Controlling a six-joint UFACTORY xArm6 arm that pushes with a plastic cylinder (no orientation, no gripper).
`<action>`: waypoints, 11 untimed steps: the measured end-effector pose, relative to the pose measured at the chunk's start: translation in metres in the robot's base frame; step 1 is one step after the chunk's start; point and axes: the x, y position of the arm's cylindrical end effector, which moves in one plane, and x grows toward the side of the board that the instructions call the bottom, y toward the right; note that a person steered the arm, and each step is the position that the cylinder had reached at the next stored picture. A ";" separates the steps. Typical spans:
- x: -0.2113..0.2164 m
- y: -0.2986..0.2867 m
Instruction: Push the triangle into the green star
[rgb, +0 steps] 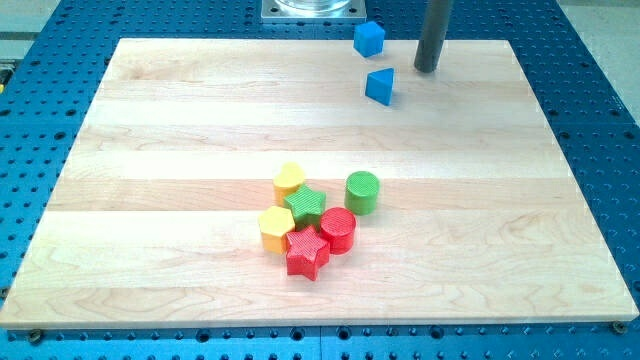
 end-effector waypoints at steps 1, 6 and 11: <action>0.037 -0.025; 0.037 -0.019; 0.129 -0.155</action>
